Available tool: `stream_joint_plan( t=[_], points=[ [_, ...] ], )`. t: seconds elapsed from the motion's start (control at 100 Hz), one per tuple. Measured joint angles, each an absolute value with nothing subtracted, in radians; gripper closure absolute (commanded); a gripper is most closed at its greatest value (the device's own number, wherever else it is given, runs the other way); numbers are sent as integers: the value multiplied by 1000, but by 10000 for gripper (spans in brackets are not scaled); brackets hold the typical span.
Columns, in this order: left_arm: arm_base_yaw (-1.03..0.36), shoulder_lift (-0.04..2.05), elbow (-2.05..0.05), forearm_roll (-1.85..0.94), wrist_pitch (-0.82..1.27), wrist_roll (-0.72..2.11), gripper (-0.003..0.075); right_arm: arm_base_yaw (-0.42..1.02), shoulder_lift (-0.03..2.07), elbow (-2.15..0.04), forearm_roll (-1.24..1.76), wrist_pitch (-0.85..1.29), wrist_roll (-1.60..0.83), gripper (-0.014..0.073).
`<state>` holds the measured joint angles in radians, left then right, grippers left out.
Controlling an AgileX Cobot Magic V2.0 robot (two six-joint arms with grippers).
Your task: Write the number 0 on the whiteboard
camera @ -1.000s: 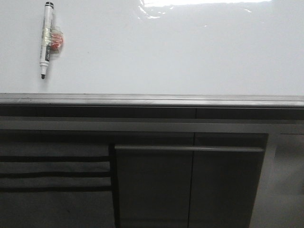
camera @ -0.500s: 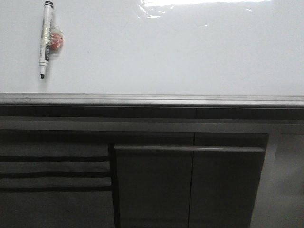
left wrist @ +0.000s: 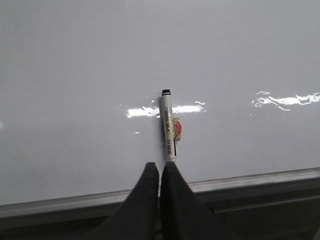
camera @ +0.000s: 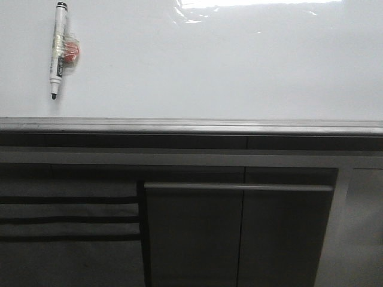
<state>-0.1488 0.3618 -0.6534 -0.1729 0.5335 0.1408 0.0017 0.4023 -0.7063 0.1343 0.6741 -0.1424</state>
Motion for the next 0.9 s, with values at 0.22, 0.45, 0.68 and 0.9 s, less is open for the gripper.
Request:
stream_joint_plan(
  t=[0.22, 0.45, 0.68, 0.9],
  points=[
    [-149, 446, -647, -189, 521, 141, 606, 2, 487, -709, 151, 712, -142, 637],
    [-149, 593, -638, -237, 445, 141, 299, 2, 574, -709, 165, 727, -142, 342],
    [-195, 837, -642, -252, 331, 141, 301, 2, 617, -709, 171, 717, -146, 295],
    [-286, 1113, -710, -214, 213, 143, 301, 2, 617, -709, 171, 698, -146, 295]
  ],
)
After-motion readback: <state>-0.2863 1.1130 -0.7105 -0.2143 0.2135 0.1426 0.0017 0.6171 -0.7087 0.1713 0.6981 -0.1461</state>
